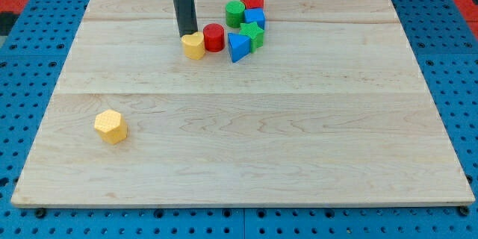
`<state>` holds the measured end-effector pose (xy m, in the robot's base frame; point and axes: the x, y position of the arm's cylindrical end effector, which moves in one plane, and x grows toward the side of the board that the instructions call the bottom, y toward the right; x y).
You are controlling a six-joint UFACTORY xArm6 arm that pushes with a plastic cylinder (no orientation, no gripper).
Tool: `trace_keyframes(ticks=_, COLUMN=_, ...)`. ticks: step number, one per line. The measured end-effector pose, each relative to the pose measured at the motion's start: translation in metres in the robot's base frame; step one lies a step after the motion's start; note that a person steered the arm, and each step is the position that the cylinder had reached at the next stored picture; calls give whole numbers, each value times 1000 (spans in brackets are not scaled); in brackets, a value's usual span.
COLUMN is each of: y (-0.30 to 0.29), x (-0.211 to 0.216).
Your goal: Push the red circle and yellow heart into the group of blocks
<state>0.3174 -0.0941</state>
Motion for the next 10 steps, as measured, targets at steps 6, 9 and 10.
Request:
trace_keyframes(ticks=6, y=-35, x=40)
trace_keyframes(ticks=9, y=33, x=29)
trace_keyframes(ticks=10, y=34, x=29)
